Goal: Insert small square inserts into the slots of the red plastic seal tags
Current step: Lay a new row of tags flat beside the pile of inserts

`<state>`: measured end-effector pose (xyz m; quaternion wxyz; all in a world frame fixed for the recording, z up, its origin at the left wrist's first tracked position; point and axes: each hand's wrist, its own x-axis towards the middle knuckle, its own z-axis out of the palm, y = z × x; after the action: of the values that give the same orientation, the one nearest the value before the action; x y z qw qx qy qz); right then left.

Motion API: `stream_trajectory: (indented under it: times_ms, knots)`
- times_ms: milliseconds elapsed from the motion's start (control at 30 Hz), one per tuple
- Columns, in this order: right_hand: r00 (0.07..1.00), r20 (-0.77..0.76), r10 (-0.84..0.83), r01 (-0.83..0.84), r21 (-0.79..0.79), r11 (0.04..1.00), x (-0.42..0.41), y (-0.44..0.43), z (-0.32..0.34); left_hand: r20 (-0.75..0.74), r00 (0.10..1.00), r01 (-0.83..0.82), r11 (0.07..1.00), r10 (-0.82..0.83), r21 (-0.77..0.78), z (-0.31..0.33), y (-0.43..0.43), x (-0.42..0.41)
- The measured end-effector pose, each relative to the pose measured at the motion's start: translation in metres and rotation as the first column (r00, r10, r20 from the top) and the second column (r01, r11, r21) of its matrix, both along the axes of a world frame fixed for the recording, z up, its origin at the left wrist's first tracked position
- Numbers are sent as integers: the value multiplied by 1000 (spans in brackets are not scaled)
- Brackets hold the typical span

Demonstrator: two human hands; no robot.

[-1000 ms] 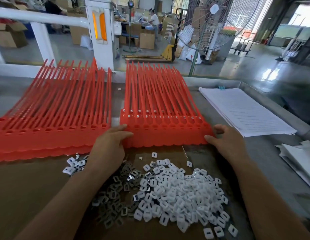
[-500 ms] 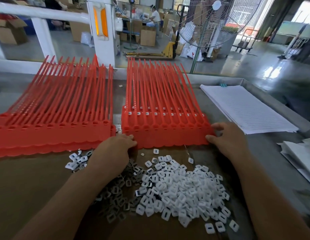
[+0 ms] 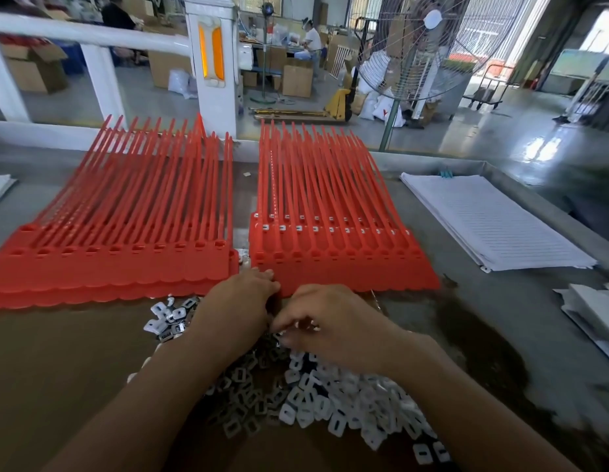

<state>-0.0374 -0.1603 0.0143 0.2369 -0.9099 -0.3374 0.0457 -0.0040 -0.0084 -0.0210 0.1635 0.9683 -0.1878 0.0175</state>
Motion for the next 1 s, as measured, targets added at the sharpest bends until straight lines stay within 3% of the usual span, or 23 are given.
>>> stream_trajectory:
  times_ms: [133, 267, 1000]
  knots:
    - [1000, -24, -4, 2, -66, 998, -5, 7, -9, 11, 1000, 9, 999, -10, 31, 1, 1, -1]
    - [998, -40, -41, 40, -35, 999, -7, 8, -8, 10, 1000, 6, 999, -6, 36, 4, -1, -3]
    - [953, -270, -134, 224, 337, 914, -4, -9, -12, 4, 1000, -9, 999, 9, 48, 6, -3, -5]
